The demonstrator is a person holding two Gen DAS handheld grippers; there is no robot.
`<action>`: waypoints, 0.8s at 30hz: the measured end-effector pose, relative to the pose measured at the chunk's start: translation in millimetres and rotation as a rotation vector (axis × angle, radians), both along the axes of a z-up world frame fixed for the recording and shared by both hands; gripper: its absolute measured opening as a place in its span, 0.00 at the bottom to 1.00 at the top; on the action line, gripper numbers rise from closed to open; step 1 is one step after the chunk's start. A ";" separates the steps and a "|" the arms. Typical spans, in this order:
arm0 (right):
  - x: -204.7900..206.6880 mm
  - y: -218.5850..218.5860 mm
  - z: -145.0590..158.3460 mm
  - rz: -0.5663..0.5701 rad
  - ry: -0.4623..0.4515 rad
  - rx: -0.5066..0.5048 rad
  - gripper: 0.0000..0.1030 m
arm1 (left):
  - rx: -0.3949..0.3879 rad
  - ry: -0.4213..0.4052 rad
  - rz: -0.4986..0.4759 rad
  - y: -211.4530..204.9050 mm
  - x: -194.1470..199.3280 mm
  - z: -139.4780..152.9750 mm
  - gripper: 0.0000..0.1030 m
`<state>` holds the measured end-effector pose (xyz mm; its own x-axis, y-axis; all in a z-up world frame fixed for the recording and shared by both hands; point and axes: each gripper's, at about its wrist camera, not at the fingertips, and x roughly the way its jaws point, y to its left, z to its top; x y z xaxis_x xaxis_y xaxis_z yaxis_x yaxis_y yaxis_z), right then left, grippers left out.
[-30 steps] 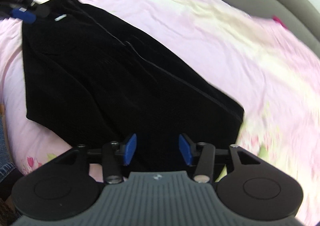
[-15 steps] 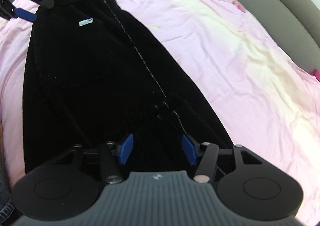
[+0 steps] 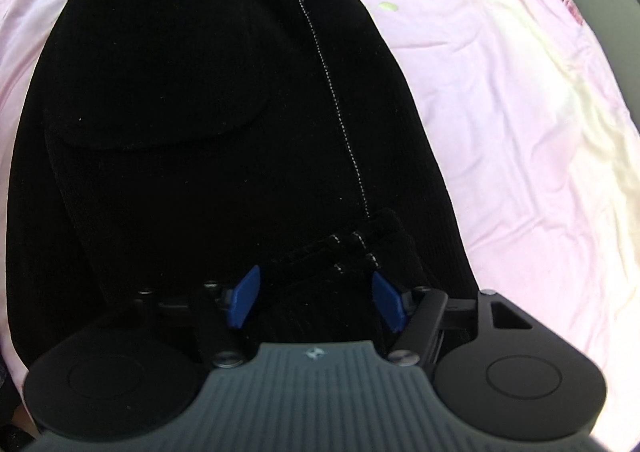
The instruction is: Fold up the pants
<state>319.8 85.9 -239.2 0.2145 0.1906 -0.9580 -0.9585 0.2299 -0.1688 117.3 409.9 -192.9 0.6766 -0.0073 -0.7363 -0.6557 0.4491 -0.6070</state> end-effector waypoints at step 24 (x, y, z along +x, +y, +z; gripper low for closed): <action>24.3 -9.6 10.6 -0.035 0.041 0.071 0.61 | 0.149 -0.144 -0.008 15.8 14.0 -5.8 0.31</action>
